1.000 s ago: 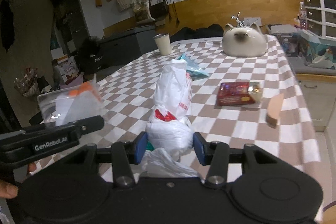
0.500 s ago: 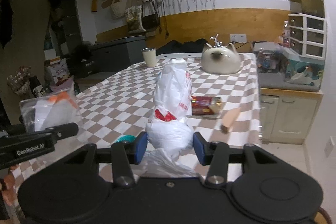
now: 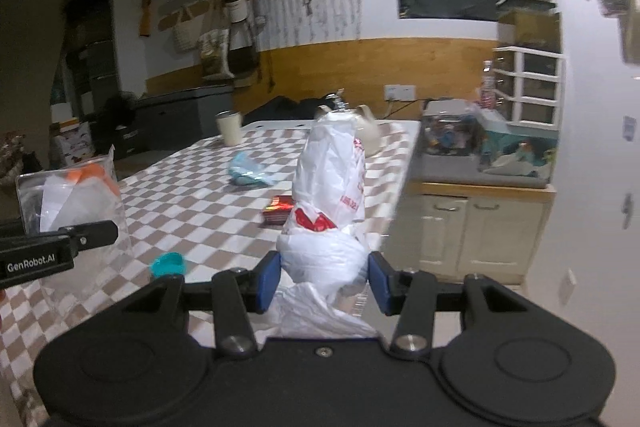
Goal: Collect trash
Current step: 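Carry the clear bag with the left gripper while the right carries the white bag to the wastebasket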
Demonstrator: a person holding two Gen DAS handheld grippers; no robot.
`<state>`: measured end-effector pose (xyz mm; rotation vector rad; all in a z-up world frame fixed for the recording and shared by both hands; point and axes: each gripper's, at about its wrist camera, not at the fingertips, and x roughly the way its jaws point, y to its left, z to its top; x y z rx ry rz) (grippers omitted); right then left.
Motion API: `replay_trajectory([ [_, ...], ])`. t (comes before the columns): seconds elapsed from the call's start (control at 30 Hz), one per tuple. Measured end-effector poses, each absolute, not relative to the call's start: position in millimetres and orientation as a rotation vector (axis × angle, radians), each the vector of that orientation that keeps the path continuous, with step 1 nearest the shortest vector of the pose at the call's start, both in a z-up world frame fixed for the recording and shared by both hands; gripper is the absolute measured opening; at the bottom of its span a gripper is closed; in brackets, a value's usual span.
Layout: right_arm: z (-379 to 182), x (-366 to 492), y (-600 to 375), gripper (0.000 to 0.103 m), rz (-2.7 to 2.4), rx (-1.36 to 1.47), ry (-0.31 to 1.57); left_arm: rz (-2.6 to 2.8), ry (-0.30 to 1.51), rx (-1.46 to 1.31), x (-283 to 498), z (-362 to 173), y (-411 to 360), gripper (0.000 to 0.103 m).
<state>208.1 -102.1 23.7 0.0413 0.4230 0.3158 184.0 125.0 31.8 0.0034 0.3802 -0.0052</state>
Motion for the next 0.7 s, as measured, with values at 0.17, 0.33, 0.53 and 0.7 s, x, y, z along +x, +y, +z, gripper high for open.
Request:
replay_trajectory([
  [0.17,25.3,197.6,-138.8,0.048,0.264,0.042,0.415,-0.066,0.385,0.016,187.4,27.7,87.5,0.033],
  [0.33,23.0,189.2,-175.3,0.048,0.21,0.05,0.413,-0.131,0.39,0.033,191.3,24.2,49.8,0.033],
  [0.53,16.5,185.0,-218.1,0.048,0.145,0.06,0.426,-0.197,0.403,0.048,195.0,14.7,7.6,0.033],
  [0.7,5.8,180.9,-249.7,0.048,0.093,0.074,0.448,-0.259,0.44,0.05,201.0,0.1,-29.5,0.033],
])
